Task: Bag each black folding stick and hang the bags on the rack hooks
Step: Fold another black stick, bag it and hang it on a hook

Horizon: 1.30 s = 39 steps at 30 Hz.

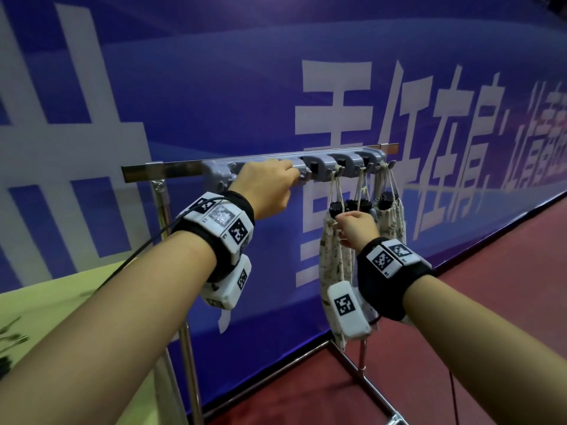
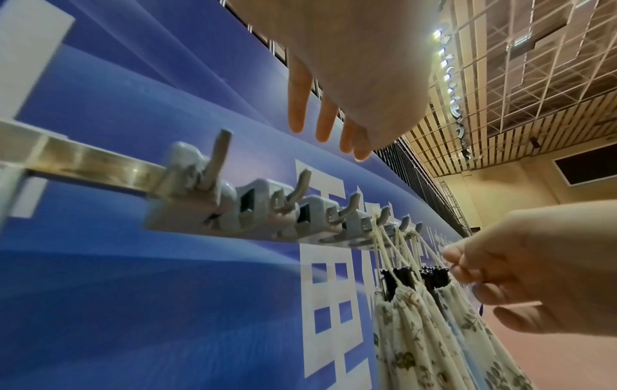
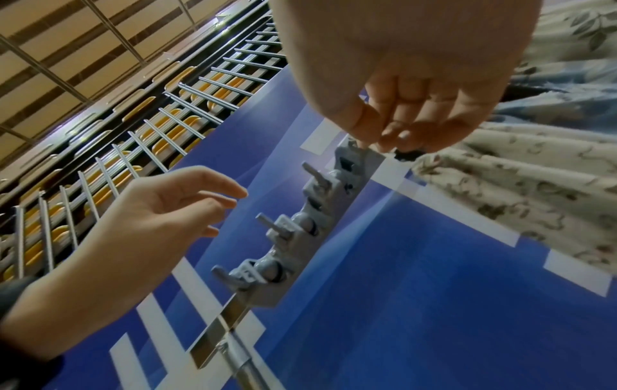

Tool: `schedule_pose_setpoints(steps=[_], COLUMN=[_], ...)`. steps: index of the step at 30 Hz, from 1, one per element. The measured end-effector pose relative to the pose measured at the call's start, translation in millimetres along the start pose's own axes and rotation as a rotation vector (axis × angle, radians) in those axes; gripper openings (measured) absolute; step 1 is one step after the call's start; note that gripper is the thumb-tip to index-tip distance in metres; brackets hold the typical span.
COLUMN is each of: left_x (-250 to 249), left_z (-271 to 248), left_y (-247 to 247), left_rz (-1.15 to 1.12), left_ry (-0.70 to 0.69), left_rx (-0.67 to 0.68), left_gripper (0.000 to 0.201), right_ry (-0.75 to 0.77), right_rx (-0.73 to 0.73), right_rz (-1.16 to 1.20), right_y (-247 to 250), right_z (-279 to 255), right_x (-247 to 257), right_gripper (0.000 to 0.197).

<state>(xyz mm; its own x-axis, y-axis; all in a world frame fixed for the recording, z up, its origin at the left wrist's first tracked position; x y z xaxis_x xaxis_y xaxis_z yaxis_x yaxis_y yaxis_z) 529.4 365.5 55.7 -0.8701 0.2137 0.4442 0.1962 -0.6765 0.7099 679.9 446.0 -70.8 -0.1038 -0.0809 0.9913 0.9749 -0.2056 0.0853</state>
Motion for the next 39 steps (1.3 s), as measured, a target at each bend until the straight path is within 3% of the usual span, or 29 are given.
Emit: schedule_pose_setpoints(steps=[9, 22, 31, 34, 39], left_x=[42.5, 152.6, 236.1, 251.0, 262.2], left_z=[-62.5, -220.4, -350.6, -391.5, -461.4], left_y=[40.2, 60.0, 63.6, 48.8, -3.1], left_rz=[0.125, 0.214, 0.028, -0.100, -0.462], left_ry=[-0.001, 0.247, 0.649, 0.861, 1.236], left_rx=[0.029, 0.203, 0.269, 0.291, 0.264], left_gripper=[0.027, 0.028, 0.026, 0.025, 0.016], right_ry=[0.076, 0.050, -0.077, -0.088, -0.200], right_rx=[0.172, 0.445, 0.630, 0.590, 0.589], right_rz=[0.021, 0.003, 0.046, 0.058, 0.114], right_y=[-61.7, -219.9, -324.6, -343.6, -364.2], right_z=[-76.7, -210.6, -295.2, -306.0, -310.7], right_x=[48.8, 73.8, 48.4, 34.8, -7.5], right_gripper=[0.031, 0.021, 0.023, 0.011, 0.018])
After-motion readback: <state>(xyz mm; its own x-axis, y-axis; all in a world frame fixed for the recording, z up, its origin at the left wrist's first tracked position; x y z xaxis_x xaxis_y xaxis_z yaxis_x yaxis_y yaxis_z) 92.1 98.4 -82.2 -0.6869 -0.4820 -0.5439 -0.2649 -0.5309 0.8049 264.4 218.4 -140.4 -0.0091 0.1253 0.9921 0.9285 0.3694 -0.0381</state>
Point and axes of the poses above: each hand's wrist, its own z-axis towards the middle knuckle, its own y-axis out of the back of the hand, x = y × z, the point moved 7 cm from there along z, towards the middle knuckle, and after that the axes turned 1 degree about -z, right-handed, at the moved point
